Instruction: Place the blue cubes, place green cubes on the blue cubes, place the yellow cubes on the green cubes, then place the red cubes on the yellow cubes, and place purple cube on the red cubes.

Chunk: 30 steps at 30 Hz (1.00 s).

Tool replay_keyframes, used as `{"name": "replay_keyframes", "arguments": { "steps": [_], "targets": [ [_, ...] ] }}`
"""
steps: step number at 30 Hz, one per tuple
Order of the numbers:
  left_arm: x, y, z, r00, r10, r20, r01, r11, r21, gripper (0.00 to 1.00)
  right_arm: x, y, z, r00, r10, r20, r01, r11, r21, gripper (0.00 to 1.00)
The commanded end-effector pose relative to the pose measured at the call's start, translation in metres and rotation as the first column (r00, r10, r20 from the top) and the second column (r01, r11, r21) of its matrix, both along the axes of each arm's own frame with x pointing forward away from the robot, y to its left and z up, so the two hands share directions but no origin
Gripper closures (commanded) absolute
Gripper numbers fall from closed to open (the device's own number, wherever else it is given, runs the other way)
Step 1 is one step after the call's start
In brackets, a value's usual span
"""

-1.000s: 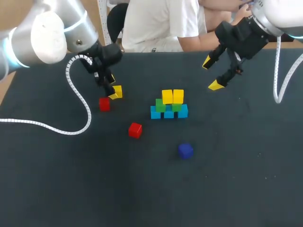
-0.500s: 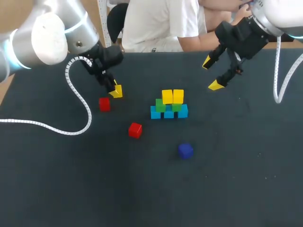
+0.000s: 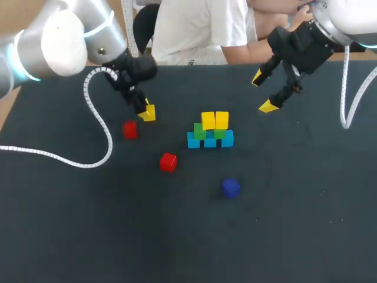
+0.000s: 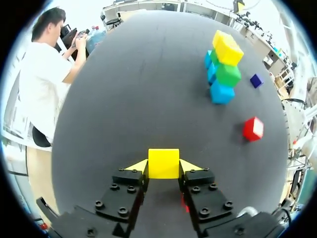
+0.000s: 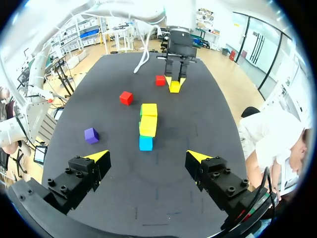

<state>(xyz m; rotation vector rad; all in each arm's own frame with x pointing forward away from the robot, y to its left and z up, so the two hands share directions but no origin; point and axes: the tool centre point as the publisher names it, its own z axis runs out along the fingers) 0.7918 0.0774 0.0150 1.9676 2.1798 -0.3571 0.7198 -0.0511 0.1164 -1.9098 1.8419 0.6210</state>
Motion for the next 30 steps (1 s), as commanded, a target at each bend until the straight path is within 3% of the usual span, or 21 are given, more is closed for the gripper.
{"name": "replay_keyframes", "arguments": {
  "steps": [1,7,10,30],
  "targets": [
    [-0.019,-0.004,0.02,1.0,0.005,0.012,-0.005,0.999,0.034,1.0,0.001,0.0,0.0,1.0,0.001,-0.001,-0.001,1.0,0.001,0.0],
    [-0.041,-0.002,0.037,0.999,0.022,0.036,-0.023,1.0,0.007,1.0,0.001,0.0,0.0,1.0,0.001,-0.001,-0.001,1.0,0.001,0.0],
    [-0.049,-0.003,0.044,0.999,0.011,0.048,-0.009,0.999,-0.041,1.0,0.001,0.0,0.0,1.0,0.001,-0.001,-0.001,1.0,0.001,0.0],
    [-0.049,-0.003,0.044,0.999,0.011,0.048,-0.009,0.999,-0.041,1.0,0.001,0.0,0.0,1.0,0.001,-0.001,-0.001,1.0,0.001,0.0]
  ]
}}
